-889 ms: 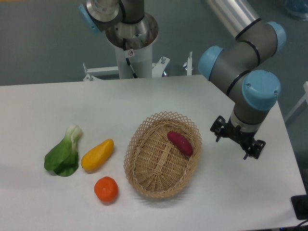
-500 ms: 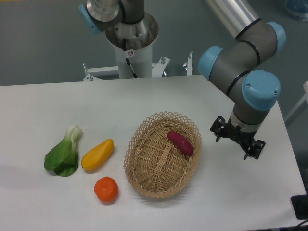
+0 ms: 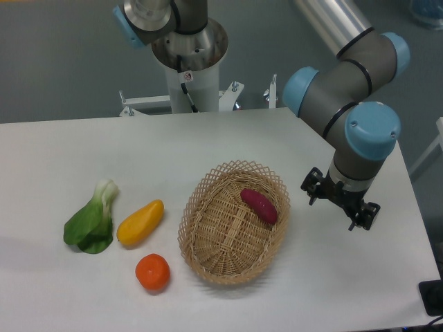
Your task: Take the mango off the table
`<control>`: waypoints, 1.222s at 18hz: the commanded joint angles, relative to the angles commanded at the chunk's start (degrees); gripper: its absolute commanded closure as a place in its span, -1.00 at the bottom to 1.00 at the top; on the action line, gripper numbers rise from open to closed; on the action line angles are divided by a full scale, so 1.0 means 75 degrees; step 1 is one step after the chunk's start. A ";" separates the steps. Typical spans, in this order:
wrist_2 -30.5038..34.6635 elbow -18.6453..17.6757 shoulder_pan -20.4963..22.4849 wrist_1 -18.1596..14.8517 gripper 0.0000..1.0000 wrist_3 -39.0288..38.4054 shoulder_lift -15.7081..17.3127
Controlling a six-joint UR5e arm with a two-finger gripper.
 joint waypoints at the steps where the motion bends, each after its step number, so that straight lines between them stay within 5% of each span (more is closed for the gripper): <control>1: -0.0035 0.0000 -0.0035 -0.0012 -1.00 0.0000 0.0012; 15: -0.0996 -0.0855 -0.1722 -0.0012 -1.00 -0.1640 0.0585; 22: -0.0984 -0.1791 -0.2578 0.0093 -1.00 -0.1676 0.0914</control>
